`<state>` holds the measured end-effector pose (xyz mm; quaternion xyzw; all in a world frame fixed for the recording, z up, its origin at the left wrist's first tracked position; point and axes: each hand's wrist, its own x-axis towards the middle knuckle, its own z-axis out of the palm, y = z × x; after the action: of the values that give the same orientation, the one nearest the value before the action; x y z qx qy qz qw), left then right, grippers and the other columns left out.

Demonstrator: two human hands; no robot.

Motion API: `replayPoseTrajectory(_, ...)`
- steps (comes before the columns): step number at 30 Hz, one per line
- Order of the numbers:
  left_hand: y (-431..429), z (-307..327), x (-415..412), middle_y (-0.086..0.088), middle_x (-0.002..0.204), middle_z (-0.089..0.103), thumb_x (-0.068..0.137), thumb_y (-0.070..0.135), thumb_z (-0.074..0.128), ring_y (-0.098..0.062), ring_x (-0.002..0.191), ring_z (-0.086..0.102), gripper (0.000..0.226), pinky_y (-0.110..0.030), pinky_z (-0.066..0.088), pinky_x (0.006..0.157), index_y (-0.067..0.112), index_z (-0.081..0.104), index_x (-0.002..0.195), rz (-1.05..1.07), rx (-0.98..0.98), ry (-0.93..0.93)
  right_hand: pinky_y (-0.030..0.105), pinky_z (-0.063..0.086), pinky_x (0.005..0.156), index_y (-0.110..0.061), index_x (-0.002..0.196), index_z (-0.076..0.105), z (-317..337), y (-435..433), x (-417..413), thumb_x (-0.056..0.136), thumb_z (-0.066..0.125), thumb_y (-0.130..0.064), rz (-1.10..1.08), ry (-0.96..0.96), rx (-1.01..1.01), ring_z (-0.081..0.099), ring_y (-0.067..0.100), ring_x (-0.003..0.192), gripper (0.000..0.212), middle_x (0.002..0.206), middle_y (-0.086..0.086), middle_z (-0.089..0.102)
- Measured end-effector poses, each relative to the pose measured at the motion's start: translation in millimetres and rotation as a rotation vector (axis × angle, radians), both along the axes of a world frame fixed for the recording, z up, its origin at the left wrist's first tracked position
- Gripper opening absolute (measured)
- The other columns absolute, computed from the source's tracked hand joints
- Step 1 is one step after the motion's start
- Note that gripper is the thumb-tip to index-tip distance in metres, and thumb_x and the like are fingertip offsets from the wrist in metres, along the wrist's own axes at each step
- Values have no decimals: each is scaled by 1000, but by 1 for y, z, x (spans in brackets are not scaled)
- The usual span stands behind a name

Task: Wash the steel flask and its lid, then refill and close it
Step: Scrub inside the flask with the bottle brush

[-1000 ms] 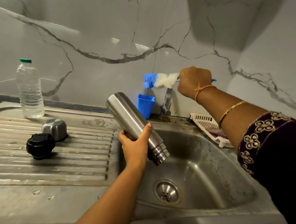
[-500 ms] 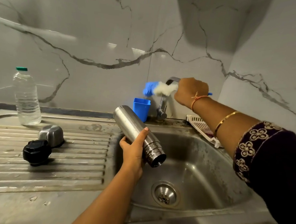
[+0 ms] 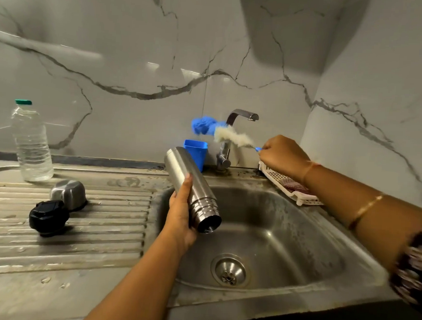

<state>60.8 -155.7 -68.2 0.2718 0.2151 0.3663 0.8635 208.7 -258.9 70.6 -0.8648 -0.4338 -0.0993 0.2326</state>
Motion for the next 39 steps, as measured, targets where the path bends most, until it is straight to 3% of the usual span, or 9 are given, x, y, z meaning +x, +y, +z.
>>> replayPoseTrajectory(5, -4, 0, -4, -16, 81, 69, 84, 63, 51, -26, 65, 67, 65, -35, 58, 61, 7, 55, 117, -140, -5, -46, 13, 37, 64, -10, 119, 66, -16, -87, -11, 96, 52, -21, 142, 6, -1, 53, 8, 79, 29, 116, 4, 65)
replayPoseTrajectory(10, -9, 1, -7, -18, 93, 68, 89, 58, 47, -30, 72, 66, 58, -45, 58, 63, 11, 56, 122, -184, -6, -66, 36, 52, 65, -30, 103, 72, -37, -156, -24, 91, 60, -25, 220, 147, -12, 65, 24, 73, 18, 93, -1, 73)
replayPoseTrajectory(13, -20, 3, -16, -16, 80, 71, 89, 58, 45, -28, 62, 68, 54, -40, 59, 56, 9, 60, 104, -213, 19, -100, 29, 45, 57, -41, 93, 69, -48, -179, -32, 90, 60, -27, 280, 210, -76, 59, 24, 63, 17, 77, -7, 72)
replayPoseTrajectory(15, -27, 6, -22, -17, 76, 69, 87, 58, 47, -28, 57, 67, 55, -37, 58, 53, 7, 60, 103, -243, 2, -99, 31, 47, 60, -36, 101, 69, -54, -184, -33, 91, 59, -28, 263, 226, -81, 62, 28, 70, 17, 74, -20, 70)
replayPoseTrajectory(19, -37, 9, -29, -21, 96, 66, 89, 55, 45, -32, 68, 67, 63, -39, 58, 58, 6, 52, 129, -337, 13, -26, 31, 41, 57, -22, 108, 72, -57, -173, -21, 94, 55, -29, 185, 135, -24, 59, 30, 67, 24, 82, 8, 71)
replayPoseTrajectory(24, -45, 12, -33, -27, 105, 64, 87, 51, 46, -36, 71, 67, 66, -41, 57, 57, 3, 46, 132, -418, 76, 31, 36, 53, 72, -16, 115, 69, -45, -164, -14, 95, 54, -27, 80, 42, 66, 65, 28, 80, 27, 111, 6, 69)
replayPoseTrajectory(28, -39, 8, -35, -22, 98, 67, 88, 49, 48, -34, 71, 66, 58, -43, 57, 62, 7, 49, 128, -314, 56, -12, 20, 40, 47, -28, 117, 65, -64, -179, -39, 96, 52, -31, 232, 35, -49, 52, 10, 52, 25, 69, -3, 65)
replayPoseTrajectory(31, -36, 8, -36, -15, 81, 70, 88, 54, 47, -29, 61, 67, 52, -42, 58, 56, 8, 56, 112, -266, 75, -21, 21, 42, 50, -34, 125, 59, -75, -187, -49, 96, 49, -36, 271, -18, -92, 55, 12, 57, 31, 75, -3, 68)
replayPoseTrajectory(39, -47, 14, -33, -27, 97, 67, 94, 45, 40, -37, 67, 68, 54, -42, 57, 55, 5, 48, 129, -459, 129, -1, 14, 31, 48, -21, 125, 63, -43, -165, -17, 97, 49, -29, 59, -147, 76, 49, 6, 57, 32, 106, 3, 70)
